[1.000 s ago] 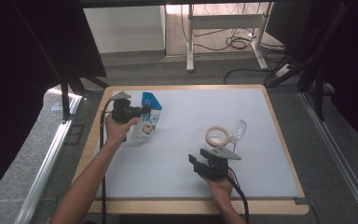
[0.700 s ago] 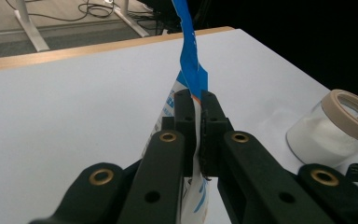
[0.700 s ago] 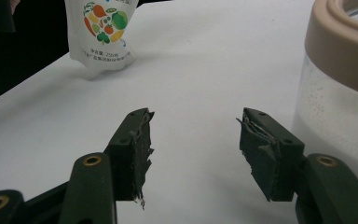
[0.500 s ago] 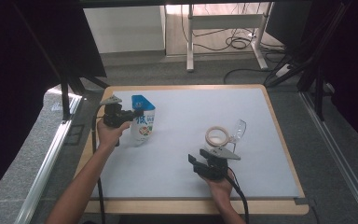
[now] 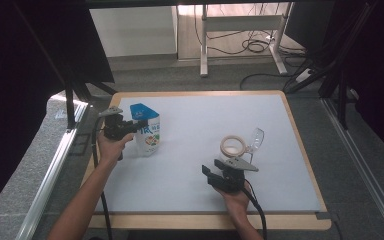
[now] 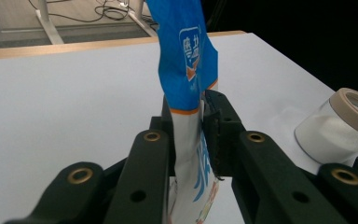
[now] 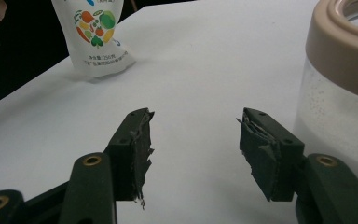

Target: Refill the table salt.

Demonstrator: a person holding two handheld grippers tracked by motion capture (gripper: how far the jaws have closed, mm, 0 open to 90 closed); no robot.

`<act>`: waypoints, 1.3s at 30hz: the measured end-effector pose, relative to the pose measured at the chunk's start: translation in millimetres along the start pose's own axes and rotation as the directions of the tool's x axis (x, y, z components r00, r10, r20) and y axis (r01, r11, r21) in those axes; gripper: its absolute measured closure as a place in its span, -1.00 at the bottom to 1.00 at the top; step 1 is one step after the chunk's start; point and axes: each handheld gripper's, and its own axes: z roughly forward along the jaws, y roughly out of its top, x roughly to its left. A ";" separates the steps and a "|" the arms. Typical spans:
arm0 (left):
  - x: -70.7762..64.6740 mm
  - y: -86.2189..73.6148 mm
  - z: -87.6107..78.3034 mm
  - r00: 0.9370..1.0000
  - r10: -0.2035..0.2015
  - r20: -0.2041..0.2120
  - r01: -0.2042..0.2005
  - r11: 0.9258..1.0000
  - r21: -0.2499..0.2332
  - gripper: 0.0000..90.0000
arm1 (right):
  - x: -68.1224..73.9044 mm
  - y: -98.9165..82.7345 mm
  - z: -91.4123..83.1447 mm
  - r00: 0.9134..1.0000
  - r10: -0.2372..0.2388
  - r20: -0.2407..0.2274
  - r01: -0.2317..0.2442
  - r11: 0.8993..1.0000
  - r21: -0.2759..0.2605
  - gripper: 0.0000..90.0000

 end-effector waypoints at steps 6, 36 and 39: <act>-0.5 -1.8 1.1 1.000 -0.006 -0.009 0.006 1.000 0.005 0.37 | 0.4 -0.3 0.9 1.000 -0.003 0.001 0.003 1.000 -0.002 -0.03; -11.9 -25.8 -15.2 1.000 0.003 -0.001 -0.002 0.999 0.032 -0.06 | 0.7 -0.2 2.2 1.000 0.000 -0.006 0.000 1.000 0.000 -0.03; -12.4 -31.1 -15.2 1.000 0.010 0.005 -0.010 0.998 0.054 -0.09 | 2.0 0.4 0.9 1.000 -0.006 -0.010 0.006 1.000 -0.001 -0.03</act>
